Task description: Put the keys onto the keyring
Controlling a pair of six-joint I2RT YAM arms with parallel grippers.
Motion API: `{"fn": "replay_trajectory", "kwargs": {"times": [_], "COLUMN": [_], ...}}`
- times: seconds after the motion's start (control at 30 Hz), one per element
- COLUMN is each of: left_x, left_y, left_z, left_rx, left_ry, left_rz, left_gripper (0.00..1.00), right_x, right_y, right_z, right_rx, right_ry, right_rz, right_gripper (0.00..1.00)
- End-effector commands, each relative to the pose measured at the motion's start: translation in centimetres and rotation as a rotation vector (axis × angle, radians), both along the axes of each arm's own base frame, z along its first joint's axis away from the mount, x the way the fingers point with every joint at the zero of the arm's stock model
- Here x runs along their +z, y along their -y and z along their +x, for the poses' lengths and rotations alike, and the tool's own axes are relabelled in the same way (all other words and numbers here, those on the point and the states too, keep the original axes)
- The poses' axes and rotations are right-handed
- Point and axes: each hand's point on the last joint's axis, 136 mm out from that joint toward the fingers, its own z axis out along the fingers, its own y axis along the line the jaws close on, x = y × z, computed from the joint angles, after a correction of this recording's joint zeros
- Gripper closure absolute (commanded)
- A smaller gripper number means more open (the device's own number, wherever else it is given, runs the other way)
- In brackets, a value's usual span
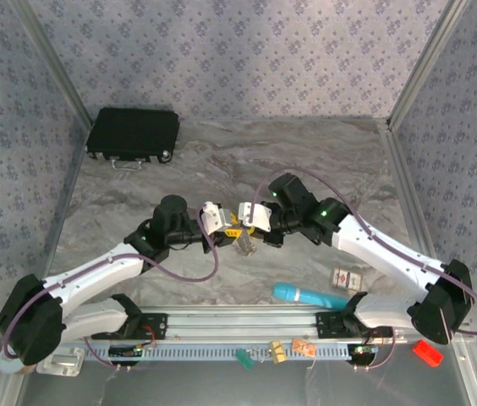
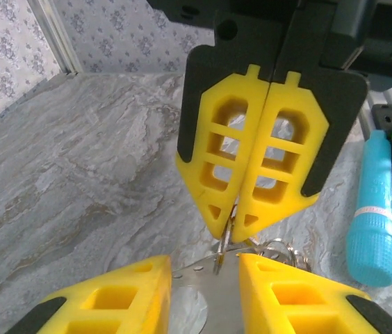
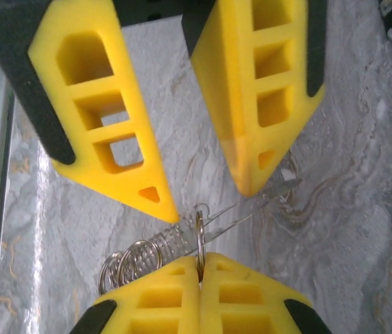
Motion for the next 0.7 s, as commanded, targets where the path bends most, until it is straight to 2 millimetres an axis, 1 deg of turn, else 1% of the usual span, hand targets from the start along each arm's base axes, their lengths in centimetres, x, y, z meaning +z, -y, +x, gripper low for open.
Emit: {"fn": "replay_trajectory", "kwargs": {"times": [0.0, 0.07, 0.2, 0.23, 0.4, 0.5, 0.67], "left_x": [0.2, 0.5, 0.9, 1.0, 1.2, 1.3, 1.0], "left_y": [0.0, 0.2, 0.4, 0.5, 0.6, 0.7, 0.8], "left_z": [-0.2, -0.3, -0.6, -0.7, -0.7, -0.7, -0.7], "left_rx": [-0.022, -0.035, -0.055, -0.061, -0.067, -0.071, -0.073], "left_ry": [0.021, 0.027, 0.028, 0.029, 0.029, 0.027, 0.021], "left_rz": [0.046, 0.032, 0.009, 0.004, -0.013, -0.022, -0.021], "left_gripper": [0.71, 0.71, 0.73, 0.74, 0.77, 0.77, 0.79], "right_x": [0.3, 0.8, 0.9, 2.2, 3.0, 3.5, 4.5], "right_y": [1.0, 0.5, -0.3, -0.9, -1.8, -2.2, -2.5], "right_z": [0.0, 0.0, -0.3, 0.0, -0.4, -0.4, -0.6], "right_rx": [0.001, 0.012, 0.037, 0.041, 0.071, 0.068, 0.069], "right_ry": [0.025, 0.034, 0.033, 0.055, 0.049, 0.047, 0.038], "right_rz": [-0.109, -0.104, -0.088, -0.057, -0.009, 0.03, 0.087], "right_gripper": [1.0, 1.0, 1.0, 1.0, 1.0, 1.0, 1.0]}}
